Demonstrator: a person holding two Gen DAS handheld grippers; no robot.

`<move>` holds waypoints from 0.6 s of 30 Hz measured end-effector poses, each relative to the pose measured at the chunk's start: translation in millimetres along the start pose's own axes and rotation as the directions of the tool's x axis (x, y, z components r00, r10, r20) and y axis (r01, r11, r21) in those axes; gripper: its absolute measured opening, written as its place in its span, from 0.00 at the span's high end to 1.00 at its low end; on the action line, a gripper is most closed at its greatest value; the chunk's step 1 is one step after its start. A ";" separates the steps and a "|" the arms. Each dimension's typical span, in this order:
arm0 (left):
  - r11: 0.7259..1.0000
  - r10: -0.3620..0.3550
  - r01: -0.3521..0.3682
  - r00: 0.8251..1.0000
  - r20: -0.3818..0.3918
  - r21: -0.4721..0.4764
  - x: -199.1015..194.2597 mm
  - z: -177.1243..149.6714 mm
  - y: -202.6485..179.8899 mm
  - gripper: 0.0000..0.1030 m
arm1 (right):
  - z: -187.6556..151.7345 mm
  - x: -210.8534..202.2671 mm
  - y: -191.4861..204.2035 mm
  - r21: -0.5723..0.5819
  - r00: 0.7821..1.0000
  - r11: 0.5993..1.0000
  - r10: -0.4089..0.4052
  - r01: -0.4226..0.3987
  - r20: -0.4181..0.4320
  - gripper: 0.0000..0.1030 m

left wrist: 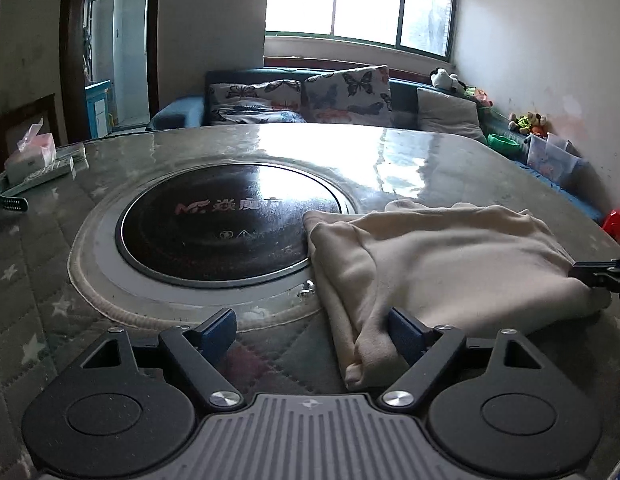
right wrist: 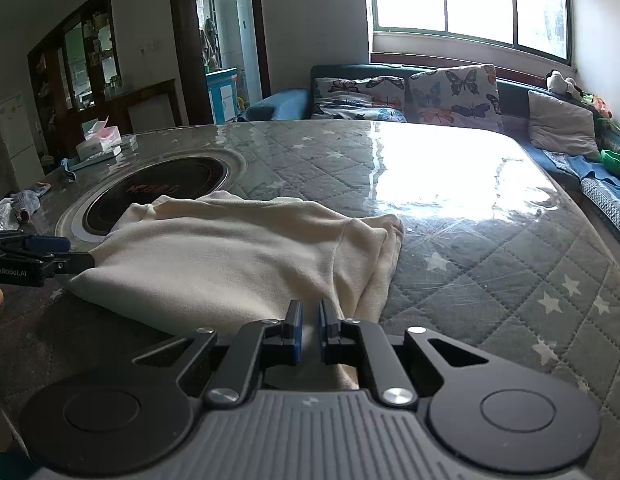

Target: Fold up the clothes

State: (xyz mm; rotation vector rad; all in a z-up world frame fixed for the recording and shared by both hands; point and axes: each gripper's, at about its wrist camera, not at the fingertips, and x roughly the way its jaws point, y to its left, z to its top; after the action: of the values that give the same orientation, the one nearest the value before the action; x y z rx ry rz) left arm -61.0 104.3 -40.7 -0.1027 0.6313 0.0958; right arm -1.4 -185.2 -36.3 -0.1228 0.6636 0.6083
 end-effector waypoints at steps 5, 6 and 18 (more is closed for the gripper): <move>1.000 0.013 -0.014 0.999 0.036 0.023 2.1 17.7 -7.8 0.18 | -0.6 -0.1 0.9 0.002 1.000 1.000 -0.002 0.002 0.004 0.91; 0.999 0.019 -0.020 0.999 0.030 0.031 6.7 19.6 -8.7 0.18 | -0.7 -0.1 1.0 0.004 1.000 1.000 -0.003 0.003 0.005 0.91; 0.997 0.067 -0.067 0.998 -0.007 0.044 32.2 40.9 -6.8 0.18 | -1.5 -0.3 -0.4 0.008 1.000 1.000 0.000 0.000 0.008 0.90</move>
State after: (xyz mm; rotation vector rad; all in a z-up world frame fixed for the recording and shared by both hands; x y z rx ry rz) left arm -10.4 104.6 -26.5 -0.0393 0.6451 0.1459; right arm -2.1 -186.1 -37.4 -0.1131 0.6586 0.6056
